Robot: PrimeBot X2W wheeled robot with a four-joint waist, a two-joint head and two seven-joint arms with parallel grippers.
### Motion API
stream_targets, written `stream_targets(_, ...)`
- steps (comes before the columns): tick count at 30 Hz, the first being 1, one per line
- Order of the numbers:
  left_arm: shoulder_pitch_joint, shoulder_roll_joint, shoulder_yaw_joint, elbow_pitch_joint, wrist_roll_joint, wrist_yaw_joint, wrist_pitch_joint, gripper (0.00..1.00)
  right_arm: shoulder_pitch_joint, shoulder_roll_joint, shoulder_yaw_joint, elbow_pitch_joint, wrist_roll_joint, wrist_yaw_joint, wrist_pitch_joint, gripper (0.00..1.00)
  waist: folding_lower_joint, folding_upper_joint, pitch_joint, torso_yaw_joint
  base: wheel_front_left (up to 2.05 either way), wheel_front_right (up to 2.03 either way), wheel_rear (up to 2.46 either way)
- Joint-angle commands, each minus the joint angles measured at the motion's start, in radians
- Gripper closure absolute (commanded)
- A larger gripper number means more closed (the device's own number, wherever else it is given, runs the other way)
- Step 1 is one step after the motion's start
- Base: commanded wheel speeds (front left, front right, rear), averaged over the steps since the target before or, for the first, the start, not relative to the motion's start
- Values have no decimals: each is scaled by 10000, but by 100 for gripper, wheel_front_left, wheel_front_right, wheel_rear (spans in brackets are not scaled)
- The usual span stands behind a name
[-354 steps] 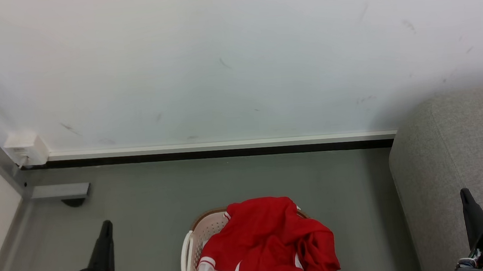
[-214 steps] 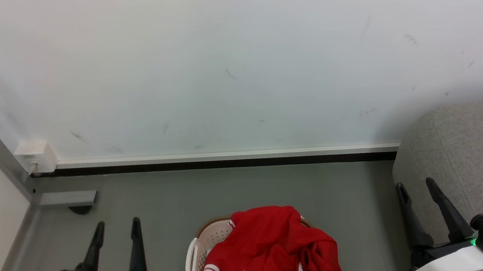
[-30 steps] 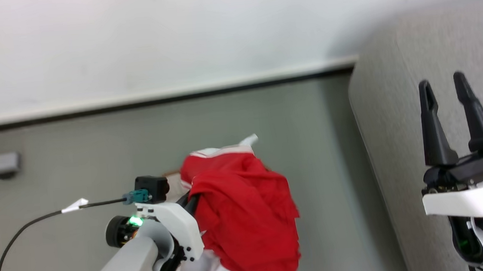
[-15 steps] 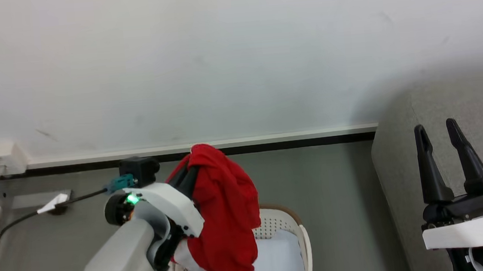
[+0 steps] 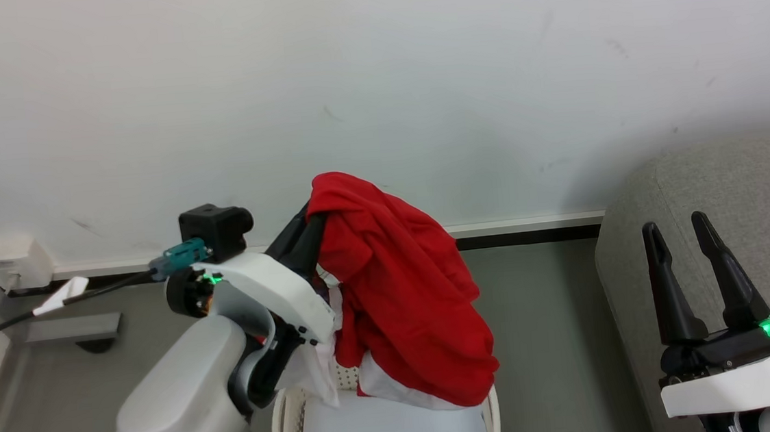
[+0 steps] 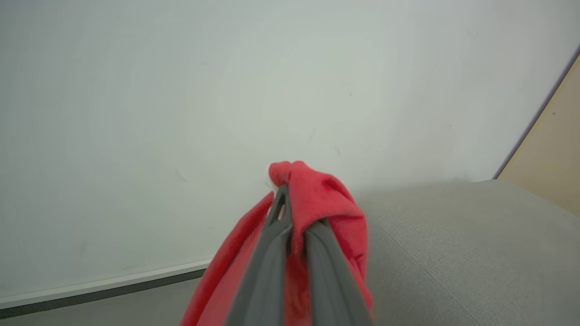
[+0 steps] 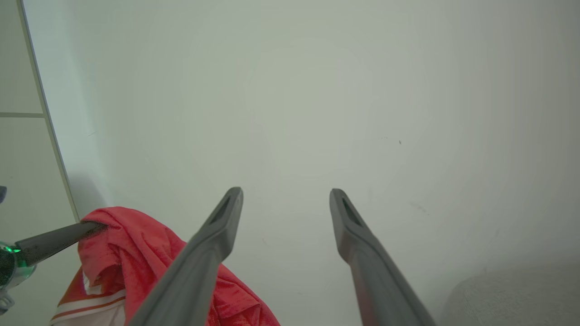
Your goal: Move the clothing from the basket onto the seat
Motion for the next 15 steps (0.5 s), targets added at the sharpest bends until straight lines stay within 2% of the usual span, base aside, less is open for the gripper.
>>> stream_targets(1,157,107,47,-216,-179,85,63,100,94,-72,23,41,64,-21,8,0,1,-1,3,-31,0,0,0)
stream_targets(9,336,297,59,-902,-196,352,246,100,-41,-197,255,7,39,-21,7,0,1,-1,30,-123,0,0,0)
stream_targets(15,370,416,-11,-1167,-118,461,320,100,-163,-423,1034,-25,114,-21,8,0,1,-1,46,-144,0,0,0)
